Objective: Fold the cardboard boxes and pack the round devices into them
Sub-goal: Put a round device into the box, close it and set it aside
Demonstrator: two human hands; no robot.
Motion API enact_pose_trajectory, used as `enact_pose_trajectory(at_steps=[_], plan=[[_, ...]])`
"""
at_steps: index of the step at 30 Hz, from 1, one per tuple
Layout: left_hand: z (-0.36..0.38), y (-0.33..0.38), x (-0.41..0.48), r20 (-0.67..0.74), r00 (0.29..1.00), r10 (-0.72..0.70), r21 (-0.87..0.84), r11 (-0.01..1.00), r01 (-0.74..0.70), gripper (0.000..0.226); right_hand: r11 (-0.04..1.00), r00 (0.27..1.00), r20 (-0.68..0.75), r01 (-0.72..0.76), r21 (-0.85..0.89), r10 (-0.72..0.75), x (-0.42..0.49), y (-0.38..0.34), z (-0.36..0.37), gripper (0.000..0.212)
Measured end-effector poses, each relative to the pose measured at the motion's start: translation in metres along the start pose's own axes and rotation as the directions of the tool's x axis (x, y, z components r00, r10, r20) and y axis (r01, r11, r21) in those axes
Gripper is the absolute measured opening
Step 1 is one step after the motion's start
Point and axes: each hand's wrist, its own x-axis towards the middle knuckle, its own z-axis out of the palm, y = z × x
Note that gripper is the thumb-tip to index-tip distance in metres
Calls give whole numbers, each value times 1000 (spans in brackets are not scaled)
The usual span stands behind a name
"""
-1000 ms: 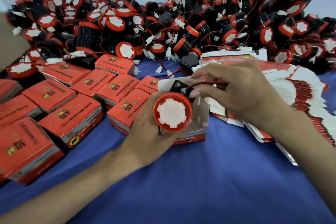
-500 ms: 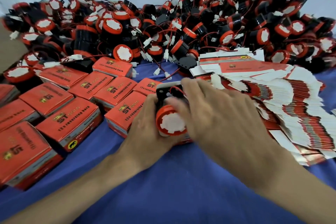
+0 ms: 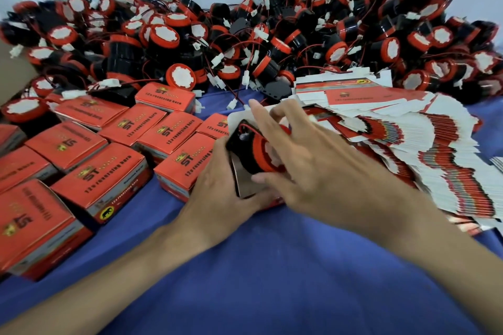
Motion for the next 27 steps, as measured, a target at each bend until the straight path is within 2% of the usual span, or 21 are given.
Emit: enact_pose_trajectory(at_steps=[3, 7, 11, 20, 27], plan=[[2, -3, -1, -13, 999, 30, 29, 999, -30, 70, 992, 994, 88, 80, -95, -71, -1, 18, -13, 72], [3, -4, -1, -27, 998, 60, 5, 998, -60, 78, 997, 991, 135, 37, -67, -28, -3, 28, -21, 61], [2, -4, -1, -8, 997, 83, 2, 997, -83, 72, 989, 981, 142, 142, -46, -135, 2, 24, -13, 53], [1, -7, -2, 18, 998, 58, -7, 998, -58, 39, 963, 957, 120, 270, -23, -265, 13, 45, 12, 51], [-2, -2, -5, 42, 997, 64, -18, 998, -63, 36, 970, 970, 19, 244, 10, -244, 6, 49, 29, 45]])
